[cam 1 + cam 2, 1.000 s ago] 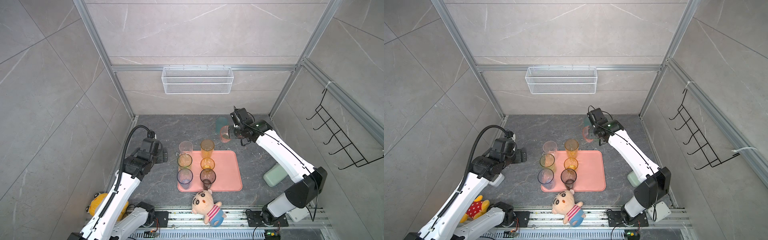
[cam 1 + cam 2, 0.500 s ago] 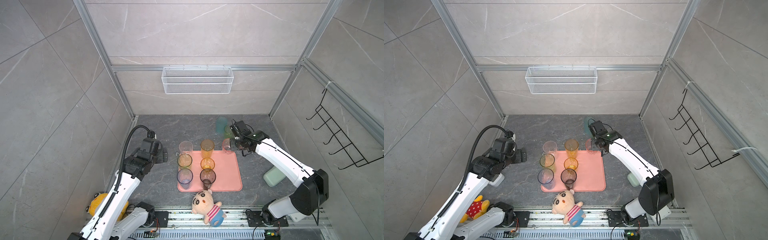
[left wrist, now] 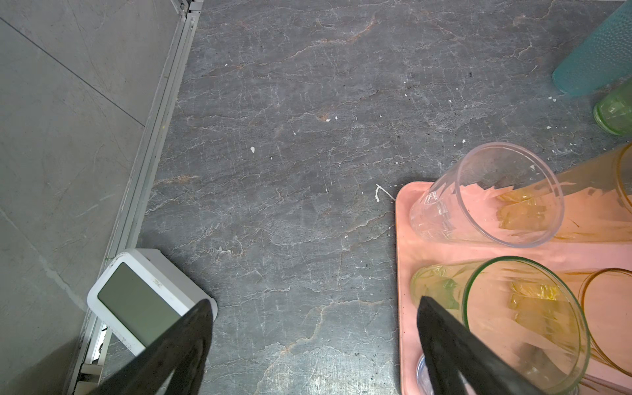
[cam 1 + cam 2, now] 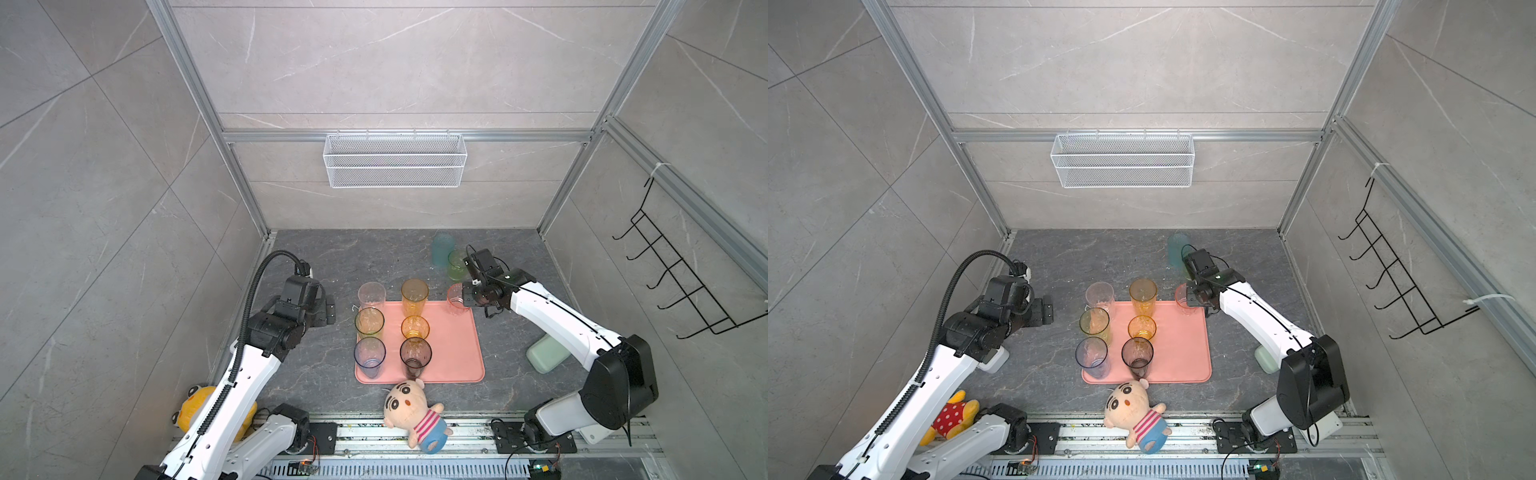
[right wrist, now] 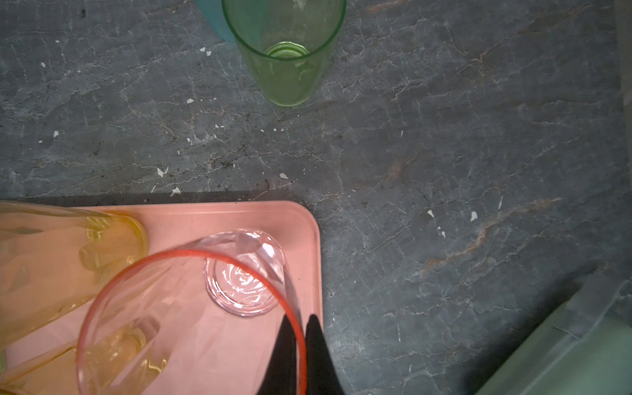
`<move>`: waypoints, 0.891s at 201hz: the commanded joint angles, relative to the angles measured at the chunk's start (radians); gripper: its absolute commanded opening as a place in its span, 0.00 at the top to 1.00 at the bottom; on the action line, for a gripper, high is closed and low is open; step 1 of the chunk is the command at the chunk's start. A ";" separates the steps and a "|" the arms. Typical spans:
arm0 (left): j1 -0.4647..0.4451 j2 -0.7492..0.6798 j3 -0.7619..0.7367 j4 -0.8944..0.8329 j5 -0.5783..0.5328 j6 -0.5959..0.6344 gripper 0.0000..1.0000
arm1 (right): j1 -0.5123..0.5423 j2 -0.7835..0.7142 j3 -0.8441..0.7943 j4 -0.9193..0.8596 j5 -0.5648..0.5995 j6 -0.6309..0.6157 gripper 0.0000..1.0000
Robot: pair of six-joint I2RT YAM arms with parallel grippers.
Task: Place the glasses into the tray
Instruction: 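Lift the pink glass and carry it over the tray's far corner, then lower the pink glass onto the tray and open the right gripper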
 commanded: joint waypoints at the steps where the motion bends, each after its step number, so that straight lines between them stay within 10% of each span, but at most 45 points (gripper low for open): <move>1: 0.005 -0.006 0.002 0.022 0.012 -0.001 0.06 | -0.010 0.021 -0.020 0.040 -0.016 0.024 1.00; 179: 0.005 0.005 0.003 0.020 0.013 0.000 0.06 | -0.033 0.116 -0.085 0.121 -0.060 0.042 1.00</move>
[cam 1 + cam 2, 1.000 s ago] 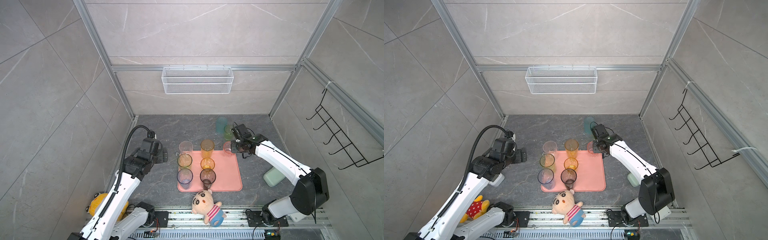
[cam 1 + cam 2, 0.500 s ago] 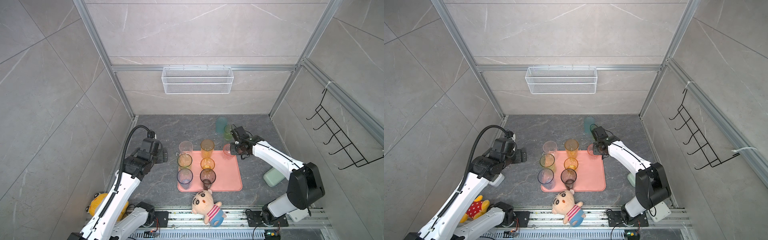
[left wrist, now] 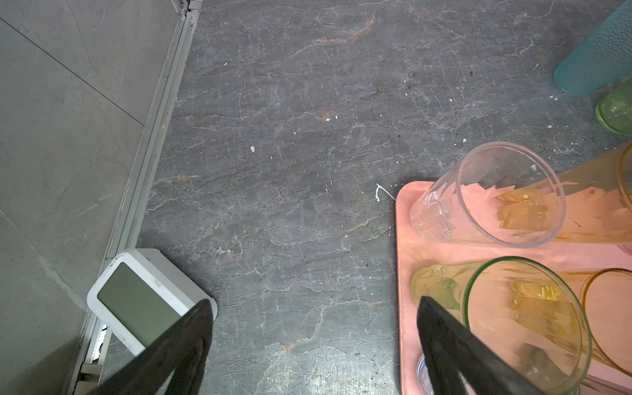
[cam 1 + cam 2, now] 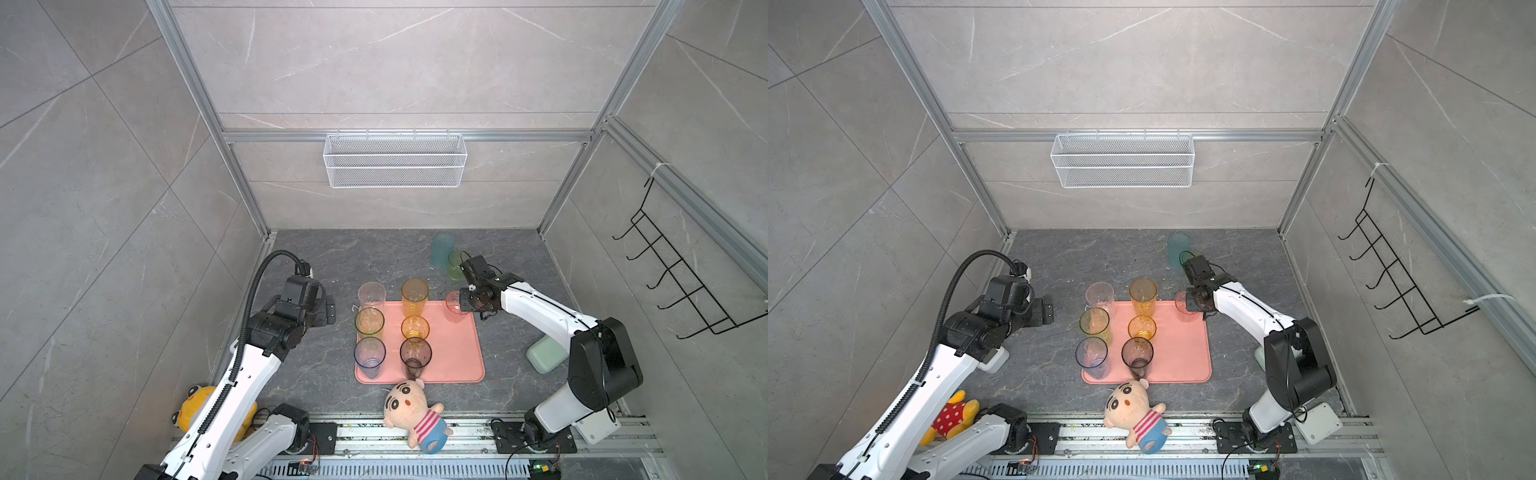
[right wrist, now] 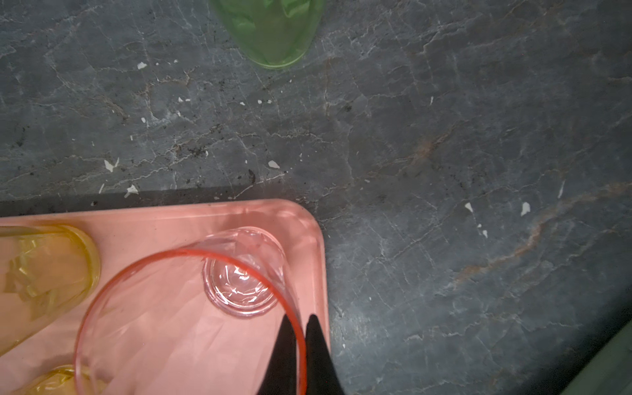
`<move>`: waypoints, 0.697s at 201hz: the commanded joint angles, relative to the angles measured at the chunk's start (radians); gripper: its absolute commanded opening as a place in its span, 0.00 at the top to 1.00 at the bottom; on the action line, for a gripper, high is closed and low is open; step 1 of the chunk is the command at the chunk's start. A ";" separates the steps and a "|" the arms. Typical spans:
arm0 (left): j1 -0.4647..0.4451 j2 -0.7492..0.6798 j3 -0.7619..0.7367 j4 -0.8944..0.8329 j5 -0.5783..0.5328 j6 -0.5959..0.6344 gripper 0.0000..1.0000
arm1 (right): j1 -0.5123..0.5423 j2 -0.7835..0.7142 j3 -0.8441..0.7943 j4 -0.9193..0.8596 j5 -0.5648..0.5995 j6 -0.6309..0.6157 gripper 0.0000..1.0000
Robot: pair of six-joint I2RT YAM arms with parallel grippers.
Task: Place the glasses into the tray
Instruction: 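Lower the pink glass onto the tray and open the right gripper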
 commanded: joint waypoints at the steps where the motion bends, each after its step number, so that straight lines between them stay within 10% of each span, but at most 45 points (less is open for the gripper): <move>1: 0.005 0.001 0.003 0.020 0.013 0.000 0.06 | -0.004 0.018 -0.018 0.017 -0.020 0.024 1.00; 140: 0.005 0.004 0.006 0.016 0.003 0.002 0.06 | -0.003 -0.003 0.005 -0.010 -0.029 0.030 0.83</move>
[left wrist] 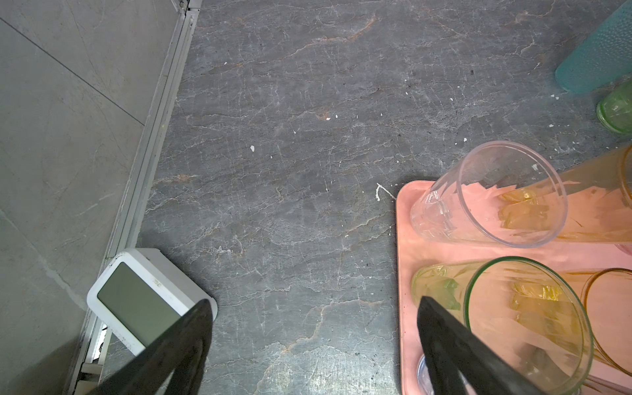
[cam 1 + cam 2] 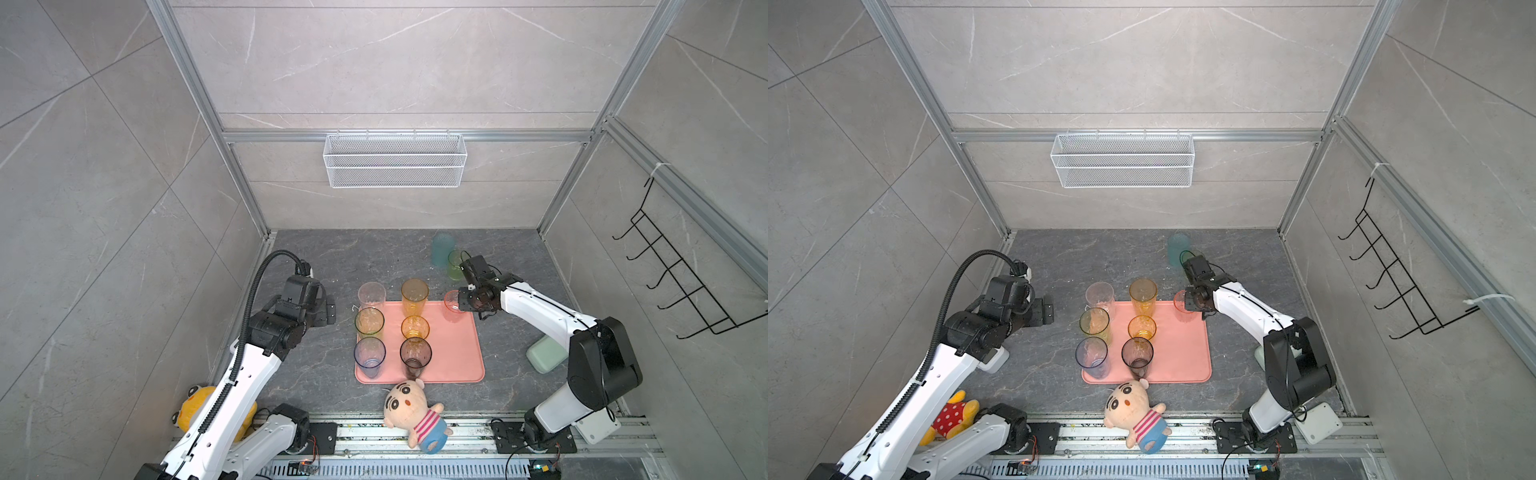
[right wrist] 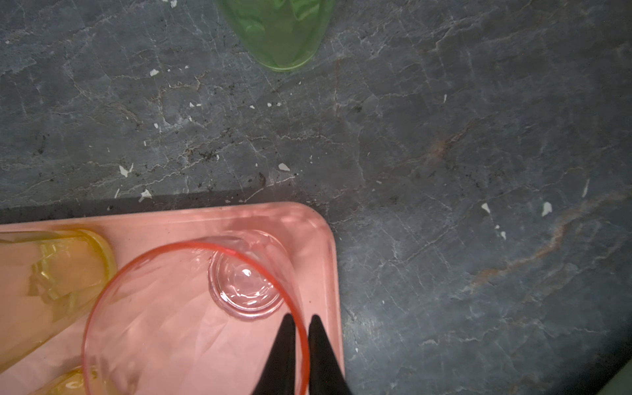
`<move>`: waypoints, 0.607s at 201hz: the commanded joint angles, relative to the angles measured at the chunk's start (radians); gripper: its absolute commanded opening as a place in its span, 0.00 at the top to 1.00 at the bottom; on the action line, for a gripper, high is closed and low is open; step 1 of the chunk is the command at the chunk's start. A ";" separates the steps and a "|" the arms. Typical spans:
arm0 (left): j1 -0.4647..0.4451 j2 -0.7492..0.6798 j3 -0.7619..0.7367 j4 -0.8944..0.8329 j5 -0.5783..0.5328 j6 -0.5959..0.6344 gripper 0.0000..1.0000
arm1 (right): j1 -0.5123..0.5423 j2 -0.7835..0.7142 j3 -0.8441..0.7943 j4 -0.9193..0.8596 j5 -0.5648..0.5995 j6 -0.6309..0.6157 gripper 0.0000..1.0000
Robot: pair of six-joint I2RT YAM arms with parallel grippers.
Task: Place the glasses into the tray
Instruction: 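Lower the pink glass onto the tray and open the right gripper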
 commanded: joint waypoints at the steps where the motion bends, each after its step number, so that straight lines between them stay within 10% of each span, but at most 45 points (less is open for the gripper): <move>1: 0.005 0.002 0.005 0.017 0.003 0.002 0.06 | -0.004 -0.005 0.008 -0.026 -0.006 0.010 0.83; 122: 0.005 0.004 0.006 0.017 0.003 0.001 0.06 | -0.003 -0.062 0.241 -0.096 -0.003 -0.045 0.66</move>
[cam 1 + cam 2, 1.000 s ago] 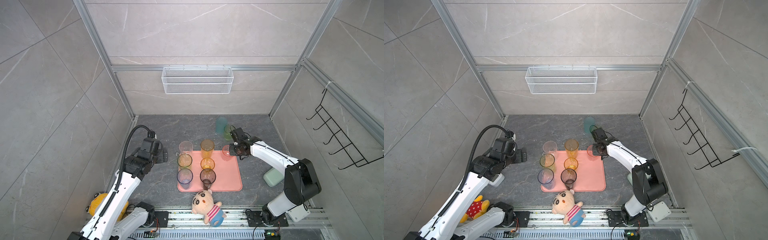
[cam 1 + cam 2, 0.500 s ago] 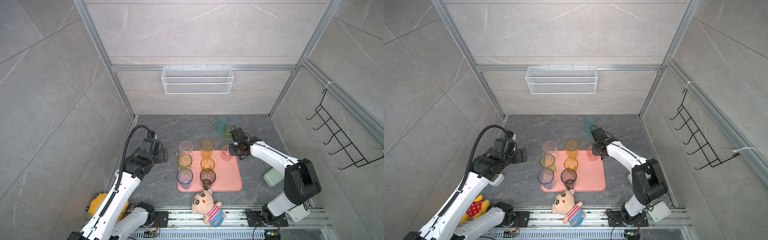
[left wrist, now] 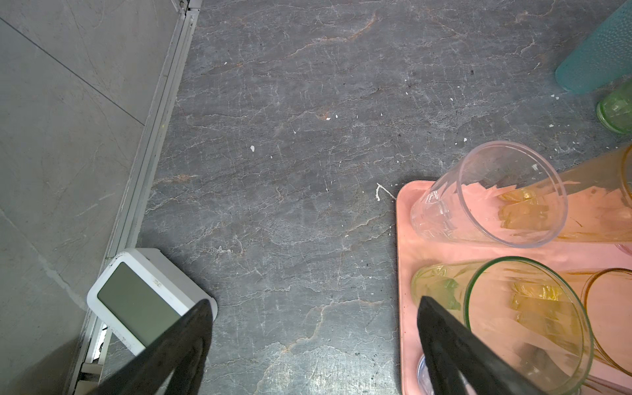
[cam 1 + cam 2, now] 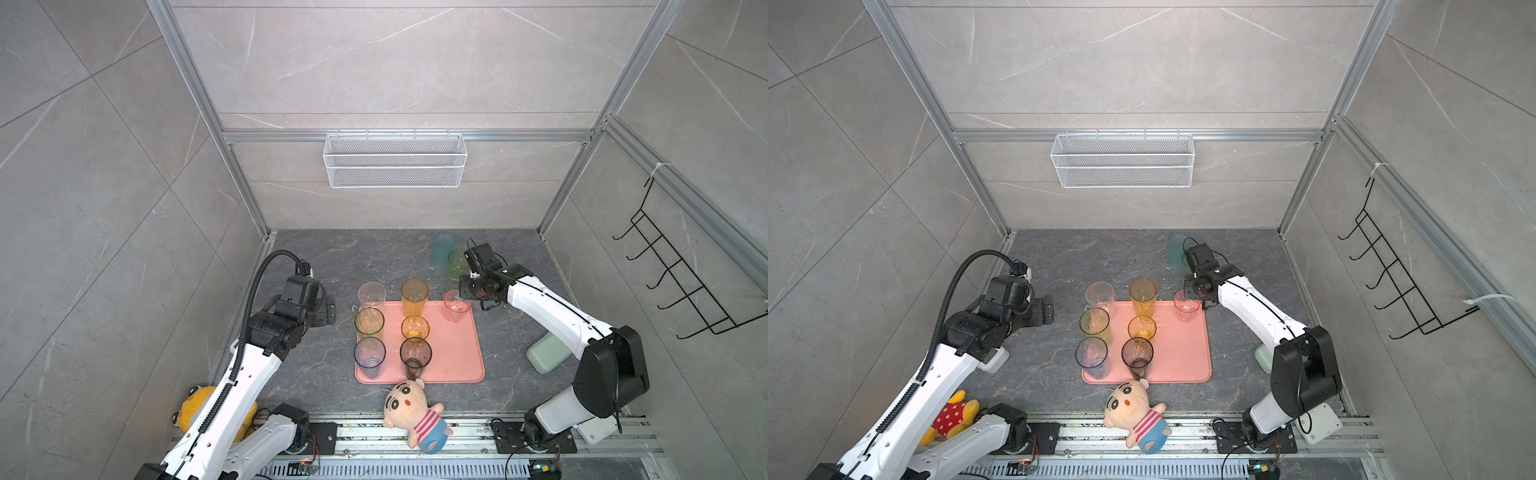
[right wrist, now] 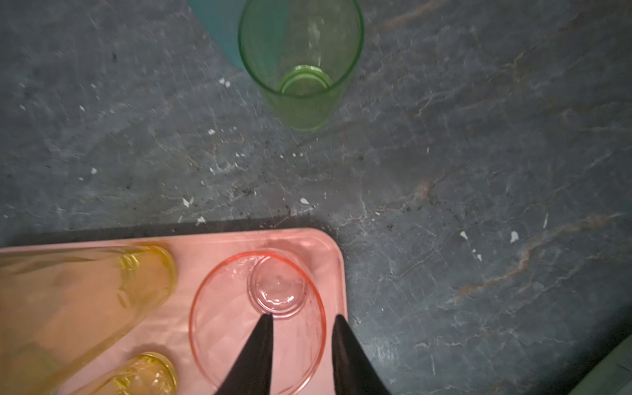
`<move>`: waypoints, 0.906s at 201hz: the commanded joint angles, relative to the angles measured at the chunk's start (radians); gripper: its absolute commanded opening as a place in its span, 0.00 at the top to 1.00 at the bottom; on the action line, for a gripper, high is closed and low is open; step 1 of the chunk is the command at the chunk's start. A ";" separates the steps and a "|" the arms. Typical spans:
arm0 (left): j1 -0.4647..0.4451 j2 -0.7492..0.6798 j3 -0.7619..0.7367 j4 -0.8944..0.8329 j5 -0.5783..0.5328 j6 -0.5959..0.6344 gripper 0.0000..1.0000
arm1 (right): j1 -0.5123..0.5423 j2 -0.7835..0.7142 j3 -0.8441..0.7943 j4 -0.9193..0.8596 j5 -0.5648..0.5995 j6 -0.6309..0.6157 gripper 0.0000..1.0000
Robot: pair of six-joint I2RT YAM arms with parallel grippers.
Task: Place the glasses into the tray
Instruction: 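Lower the pink glass onto the tray and open the right gripper, then raise the right gripper and move it over the teal glass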
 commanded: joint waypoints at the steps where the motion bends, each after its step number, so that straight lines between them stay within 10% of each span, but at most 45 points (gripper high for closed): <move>1: 0.005 0.004 0.006 0.016 0.003 0.001 0.06 | -0.004 -0.017 0.085 -0.023 0.003 -0.031 0.66; 182: 0.009 -0.023 0.006 0.015 -0.013 0.003 0.06 | -0.104 0.321 0.339 0.301 -0.013 -0.036 0.41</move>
